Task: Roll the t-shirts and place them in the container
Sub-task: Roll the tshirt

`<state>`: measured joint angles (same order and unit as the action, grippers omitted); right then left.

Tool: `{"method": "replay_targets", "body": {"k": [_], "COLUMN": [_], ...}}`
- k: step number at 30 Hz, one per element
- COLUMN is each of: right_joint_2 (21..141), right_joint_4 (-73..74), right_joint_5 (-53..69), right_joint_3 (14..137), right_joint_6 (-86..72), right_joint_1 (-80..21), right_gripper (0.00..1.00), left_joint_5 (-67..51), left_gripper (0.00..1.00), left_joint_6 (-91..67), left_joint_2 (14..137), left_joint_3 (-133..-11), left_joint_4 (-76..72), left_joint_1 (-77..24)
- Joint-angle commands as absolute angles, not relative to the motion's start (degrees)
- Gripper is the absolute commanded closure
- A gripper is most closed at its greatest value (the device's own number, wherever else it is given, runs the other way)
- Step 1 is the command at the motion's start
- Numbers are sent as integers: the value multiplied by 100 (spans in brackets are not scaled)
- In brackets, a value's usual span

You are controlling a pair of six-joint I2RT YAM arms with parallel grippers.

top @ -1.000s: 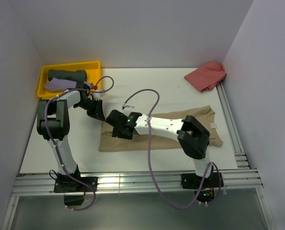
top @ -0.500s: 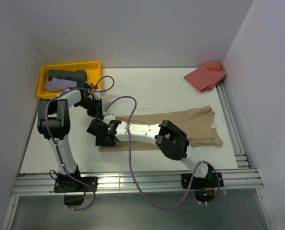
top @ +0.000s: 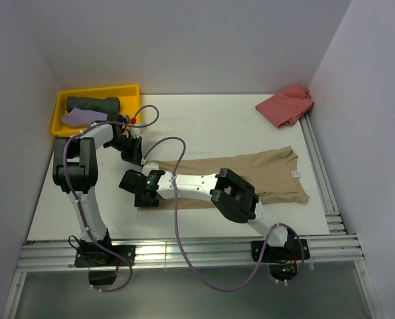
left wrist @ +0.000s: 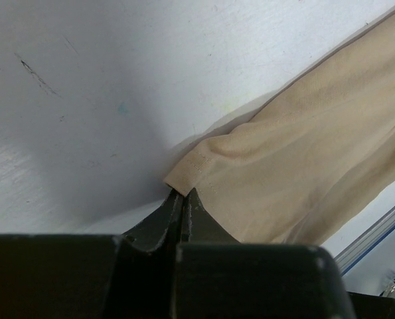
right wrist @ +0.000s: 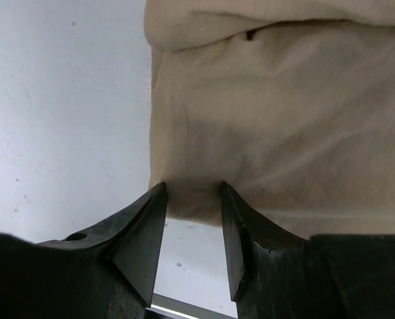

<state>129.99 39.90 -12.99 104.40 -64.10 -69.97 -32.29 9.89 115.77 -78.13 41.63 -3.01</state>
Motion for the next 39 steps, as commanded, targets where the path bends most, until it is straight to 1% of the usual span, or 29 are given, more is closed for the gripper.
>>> {"method": "replay_targets", "body": {"k": [1,9,11,15,16,18,19,21,23,28,30,32,33,36,37,38,39], "right_joint_2": [13034,13096,13113,13236,13280,13368,13412,13447,13500,13728,13772,13825,13834,13852,13843,13825,13790], "right_joint_4": [4333,4825,4895,5053,5106,5159,5168,5150,5107,5212,5256,5282,5282,5317,5317,5291,5265], "right_joint_5": [-1529,-1986,-2092,-2136,-2144,-2127,-2118,-2101,-2066,-2021,-1995,-1969,-1960,-1951,-1960,-1951,-1942], "right_joint_3": [10713,11267,11407,11663,11715,11839,11856,11883,11900,12102,12155,12155,12138,12120,12103,12076,12050], "right_joint_6": [-6460,-6469,-6451,-6390,-6381,-6381,-6381,-6390,-6363,-6354,-6354,-6372,-6389,-6398,-6407,-6416,-6399], "right_joint_1": [-7128,-7233,-7268,-7304,-7321,-7348,-7365,-7374,-7383,-7400,-7400,-7400,-7400,-7400,-7400,-7400,-7400], "right_gripper": [54,51,51,51,51,51,51,52,53,54,57,58,62,71,73,75,79], "left_joint_5": [-2962,-2944,-2953,-2953,-2944,-2953,-2962,-2988,-3006,-3085,-3094,-3129,-3138,-3155,-3147,-3138,-3120], "left_gripper": [97,92,88,78,73,68,64,60,59,60,61,64,66,76,84,87,93], "left_joint_6": [1037,1037,1055,1046,1046,1037,1037,1028,1037,1046,1046,1028,1028,1002,1011,993,984], "left_joint_2": [11654,11619,11584,11549,11523,11488,11470,11452,11452,11575,11593,11619,11645,11689,11681,11689,11663], "left_joint_3": [-7928,-7936,-7937,-7972,-7980,-7989,-7989,-8007,-8007,-8024,-7989,-7963,-7954,-7945,-7945,-7937,-7945], "left_joint_4": [4034,4034,4043,4061,4061,4069,4069,4087,4087,4113,4078,4061,4052,4043,4034,4025,4025], "left_joint_1": [-369,-369,-369,-360,-369,-369,-369,-369,-369,-369,-369,-369,-369,-378,-378,-378,-387]}}
